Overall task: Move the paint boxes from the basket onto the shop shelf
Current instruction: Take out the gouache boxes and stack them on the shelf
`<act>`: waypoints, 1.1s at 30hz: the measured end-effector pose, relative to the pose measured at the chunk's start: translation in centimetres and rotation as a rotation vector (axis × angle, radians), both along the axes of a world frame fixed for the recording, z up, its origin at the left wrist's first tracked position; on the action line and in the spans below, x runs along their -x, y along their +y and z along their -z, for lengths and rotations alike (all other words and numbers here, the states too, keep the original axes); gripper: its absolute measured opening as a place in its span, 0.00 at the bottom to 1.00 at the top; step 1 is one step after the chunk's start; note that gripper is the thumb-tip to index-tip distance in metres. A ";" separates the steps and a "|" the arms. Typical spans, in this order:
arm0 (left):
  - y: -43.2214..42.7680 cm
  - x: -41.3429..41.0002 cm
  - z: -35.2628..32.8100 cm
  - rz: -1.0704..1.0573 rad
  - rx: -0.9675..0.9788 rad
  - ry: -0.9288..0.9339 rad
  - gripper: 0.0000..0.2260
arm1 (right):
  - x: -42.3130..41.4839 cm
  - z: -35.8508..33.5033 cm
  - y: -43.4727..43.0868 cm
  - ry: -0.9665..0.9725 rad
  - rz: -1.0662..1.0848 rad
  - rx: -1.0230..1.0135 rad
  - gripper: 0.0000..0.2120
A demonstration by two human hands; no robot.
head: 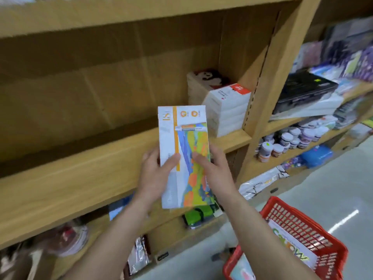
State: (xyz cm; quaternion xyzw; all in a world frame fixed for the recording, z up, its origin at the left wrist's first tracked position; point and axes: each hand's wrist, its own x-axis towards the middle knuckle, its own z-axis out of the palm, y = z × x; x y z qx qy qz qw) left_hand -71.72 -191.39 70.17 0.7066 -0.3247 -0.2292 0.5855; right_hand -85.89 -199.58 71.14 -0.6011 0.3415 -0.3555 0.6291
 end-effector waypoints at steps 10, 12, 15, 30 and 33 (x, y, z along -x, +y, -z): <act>-2.8 -7.3 0.3 0.097 -0.190 0.085 0.09 | -6.5 -0.4 -5.8 0.241 -0.096 -0.039 0.06; -1.5 -7.6 0.8 0.221 -0.104 0.153 0.10 | -5.9 -0.7 -5.7 0.238 -0.085 -0.145 0.07; 1.7 -7.2 2.5 0.388 0.011 0.152 0.29 | -2.7 0.4 -3.5 0.177 -0.016 -0.063 0.32; -9.3 -4.6 4.2 0.119 -0.245 -0.423 0.50 | -2.5 4.0 -7.1 0.278 0.331 0.326 0.16; -12.0 -4.0 4.7 0.081 -0.244 -0.458 0.52 | -1.4 5.2 -7.5 0.384 0.343 0.399 0.20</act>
